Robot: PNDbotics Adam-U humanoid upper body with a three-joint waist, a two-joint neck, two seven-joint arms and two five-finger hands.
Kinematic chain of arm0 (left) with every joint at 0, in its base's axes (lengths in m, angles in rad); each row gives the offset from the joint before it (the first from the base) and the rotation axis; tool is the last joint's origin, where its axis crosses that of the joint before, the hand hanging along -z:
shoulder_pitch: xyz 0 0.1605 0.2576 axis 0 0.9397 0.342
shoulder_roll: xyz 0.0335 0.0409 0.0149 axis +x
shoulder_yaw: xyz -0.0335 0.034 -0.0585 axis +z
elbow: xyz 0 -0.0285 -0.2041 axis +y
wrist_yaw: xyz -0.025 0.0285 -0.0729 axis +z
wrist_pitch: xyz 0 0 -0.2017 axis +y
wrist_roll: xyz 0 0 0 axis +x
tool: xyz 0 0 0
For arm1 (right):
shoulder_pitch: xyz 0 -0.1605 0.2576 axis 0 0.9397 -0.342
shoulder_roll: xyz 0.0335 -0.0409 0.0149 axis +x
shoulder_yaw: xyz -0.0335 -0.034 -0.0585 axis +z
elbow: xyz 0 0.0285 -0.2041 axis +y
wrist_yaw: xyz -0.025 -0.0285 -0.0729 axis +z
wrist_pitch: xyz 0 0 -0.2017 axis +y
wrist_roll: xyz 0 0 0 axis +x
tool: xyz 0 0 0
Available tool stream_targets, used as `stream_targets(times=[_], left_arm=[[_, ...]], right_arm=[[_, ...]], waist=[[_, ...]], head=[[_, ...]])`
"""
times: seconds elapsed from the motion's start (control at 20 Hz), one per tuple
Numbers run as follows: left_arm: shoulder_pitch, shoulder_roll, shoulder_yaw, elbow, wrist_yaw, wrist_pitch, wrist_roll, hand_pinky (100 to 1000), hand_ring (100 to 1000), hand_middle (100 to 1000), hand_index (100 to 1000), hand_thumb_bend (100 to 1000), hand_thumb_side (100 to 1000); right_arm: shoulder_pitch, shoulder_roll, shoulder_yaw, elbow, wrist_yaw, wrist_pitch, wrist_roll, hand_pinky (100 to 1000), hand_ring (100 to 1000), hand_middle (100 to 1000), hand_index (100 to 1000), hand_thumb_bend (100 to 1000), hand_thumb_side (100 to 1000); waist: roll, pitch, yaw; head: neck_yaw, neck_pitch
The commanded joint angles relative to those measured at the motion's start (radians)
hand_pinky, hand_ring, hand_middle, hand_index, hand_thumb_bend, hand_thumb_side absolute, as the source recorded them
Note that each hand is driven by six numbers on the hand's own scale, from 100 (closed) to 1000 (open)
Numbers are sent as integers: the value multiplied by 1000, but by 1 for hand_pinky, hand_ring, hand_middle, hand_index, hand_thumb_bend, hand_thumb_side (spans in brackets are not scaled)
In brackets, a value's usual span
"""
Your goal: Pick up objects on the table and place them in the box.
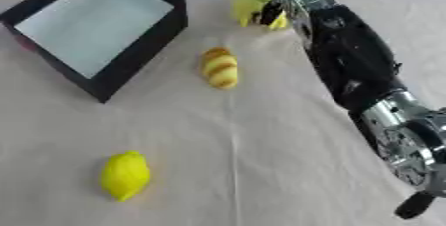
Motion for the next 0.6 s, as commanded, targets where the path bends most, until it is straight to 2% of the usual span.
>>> stream_targets(times=[0.05, 0.6], left_arm=[[-7, 9, 1, -18, -7, -1, -3, 886, 763, 791, 792, 135, 871], [2, 19, 1, -15, -4, 4, -9, 887, 764, 786, 791, 140, 866]], right_arm=[[-21, -26, 4, 7, -27, -7, -46, 734, 560, 460, 539, 419, 225], [-41, -35, 20, -21, -152, -56, -22, 721, 544, 436, 515, 418, 217]], waist=[[3, -20, -1], [-2, -61, -16]], head=[[0, 6], [3, 34]])
